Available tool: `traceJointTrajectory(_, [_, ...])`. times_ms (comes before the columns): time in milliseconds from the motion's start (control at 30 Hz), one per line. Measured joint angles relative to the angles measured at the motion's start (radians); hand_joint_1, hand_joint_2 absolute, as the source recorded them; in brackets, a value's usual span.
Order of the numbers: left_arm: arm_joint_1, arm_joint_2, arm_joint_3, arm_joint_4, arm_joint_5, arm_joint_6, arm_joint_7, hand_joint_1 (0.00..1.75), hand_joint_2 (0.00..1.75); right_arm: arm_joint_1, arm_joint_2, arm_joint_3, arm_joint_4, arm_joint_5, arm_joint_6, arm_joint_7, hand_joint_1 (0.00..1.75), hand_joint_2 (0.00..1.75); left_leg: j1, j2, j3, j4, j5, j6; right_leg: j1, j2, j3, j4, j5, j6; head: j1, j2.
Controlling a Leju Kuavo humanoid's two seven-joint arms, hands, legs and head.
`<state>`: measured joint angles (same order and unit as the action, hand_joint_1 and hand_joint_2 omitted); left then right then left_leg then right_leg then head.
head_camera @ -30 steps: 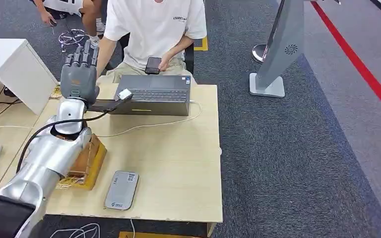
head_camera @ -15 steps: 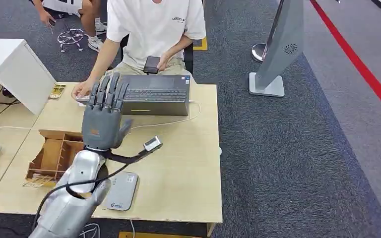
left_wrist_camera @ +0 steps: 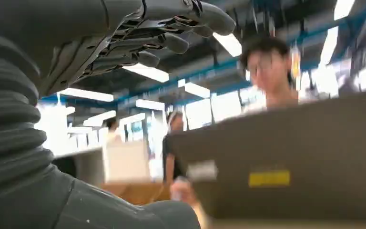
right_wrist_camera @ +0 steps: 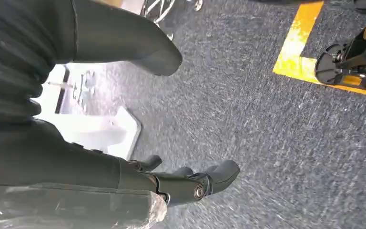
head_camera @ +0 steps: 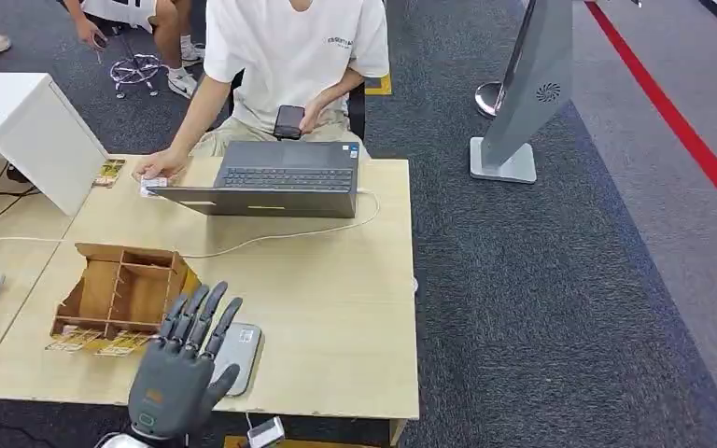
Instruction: Pass the card to the sensor for recognition and then transmit it.
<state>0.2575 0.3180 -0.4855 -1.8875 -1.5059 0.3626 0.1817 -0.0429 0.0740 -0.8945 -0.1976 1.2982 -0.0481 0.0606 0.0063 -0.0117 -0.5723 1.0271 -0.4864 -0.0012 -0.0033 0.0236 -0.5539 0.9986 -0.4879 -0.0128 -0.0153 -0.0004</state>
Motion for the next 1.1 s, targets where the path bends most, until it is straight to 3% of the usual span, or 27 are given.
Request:
traceJointTrajectory(100, [0.056,0.082,-0.031,-0.001,0.068,-0.048,0.121,0.0,1.75,0.001,0.0,-0.014,0.0,-0.003,0.002,0.003,0.0,1.75,0.001,0.0,0.0,0.0,0.0,0.0,0.001,0.0,0.0,0.0,-0.001,-0.001,0.0,0.0])
traceJointTrajectory(233, [0.09,0.167,-0.068,-0.002,0.103,-0.072,0.183,0.0,1.75,0.002,0.0,-0.029,0.0,-0.004,0.002,0.003,0.0,1.75,0.001,-0.001,0.0,0.0,0.0,-0.001,0.001,-0.001,0.001,0.0,-0.001,-0.002,0.0,0.0])
traceJointTrajectory(333, [0.112,0.204,-0.081,-0.002,0.143,-0.084,0.253,0.0,1.75,0.003,0.0,-0.035,0.0,-0.005,0.0,0.003,0.0,1.75,0.001,-0.001,0.0,0.0,0.0,-0.001,0.001,-0.001,0.001,0.0,-0.001,-0.002,0.0,0.0])
traceJointTrajectory(433, [0.132,0.23,-0.088,-0.002,0.163,-0.082,0.287,0.0,1.75,0.003,0.0,-0.041,0.0,-0.005,-0.003,0.003,0.0,1.75,0.001,-0.001,0.0,0.0,0.0,-0.001,0.001,-0.002,0.001,0.0,-0.001,-0.002,0.0,0.0])
traceJointTrajectory(567, [0.146,0.236,-0.088,0.004,0.155,-0.04,0.347,0.0,1.75,0.004,0.0,-0.048,0.0,0.005,-0.003,0.008,0.0,1.75,0.001,-0.001,0.0,0.0,0.0,-0.001,0.001,-0.002,0.001,0.0,-0.001,-0.002,0.0,0.0])
traceJointTrajectory(633, [0.153,0.232,-0.077,0.011,0.127,0.011,0.342,0.0,1.75,0.004,0.0,-0.048,0.0,0.011,-0.003,0.007,0.0,1.75,0.001,-0.001,0.0,0.0,0.0,-0.001,0.001,-0.002,0.001,0.0,-0.001,-0.002,0.0,0.0])
traceJointTrajectory(733, [0.163,0.206,-0.037,0.025,0.07,0.129,0.283,0.0,1.75,0.004,0.0,-0.048,0.0,0.021,-0.004,-0.002,0.0,1.75,0.001,-0.001,0.0,0.0,0.0,-0.001,0.001,-0.002,0.001,0.0,-0.001,-0.002,0.0,0.0])
traceJointTrajectory(767, [0.168,0.182,0.005,0.038,0.032,0.208,0.225,0.0,1.75,0.003,0.0,-0.048,0.0,0.029,-0.005,-0.005,0.0,1.75,0.001,-0.002,0.0,0.0,0.0,-0.001,0.001,-0.002,0.002,0.0,-0.001,-0.002,0.0,0.0])
traceJointTrajectory(833, [0.172,0.169,0.034,0.053,0.015,0.255,0.188,0.0,1.75,0.003,0.0,-0.048,0.0,0.032,-0.005,-0.008,0.0,1.75,0.001,-0.002,0.0,0.0,0.0,-0.001,0.001,-0.002,0.002,0.0,-0.001,-0.002,0.0,0.0])
traceJointTrajectory(867, [0.178,0.152,0.072,0.074,0.002,0.298,0.134,0.0,1.75,0.003,0.0,-0.048,0.0,0.038,-0.004,-0.01,0.0,1.75,0.001,-0.001,0.001,0.0,0.0,-0.001,0.001,-0.002,0.002,0.0,-0.001,-0.002,0.0,0.0])
traceJointTrajectory(1100, [0.19,0.103,0.165,0.133,0.022,0.324,0.024,0.0,1.75,0.003,0.0,-0.047,0.0,0.049,-0.003,-0.014,0.0,1.75,0.001,-0.002,0.001,0.0,0.0,-0.001,0.001,-0.003,0.002,0.0,-0.001,-0.002,0.0,0.0])
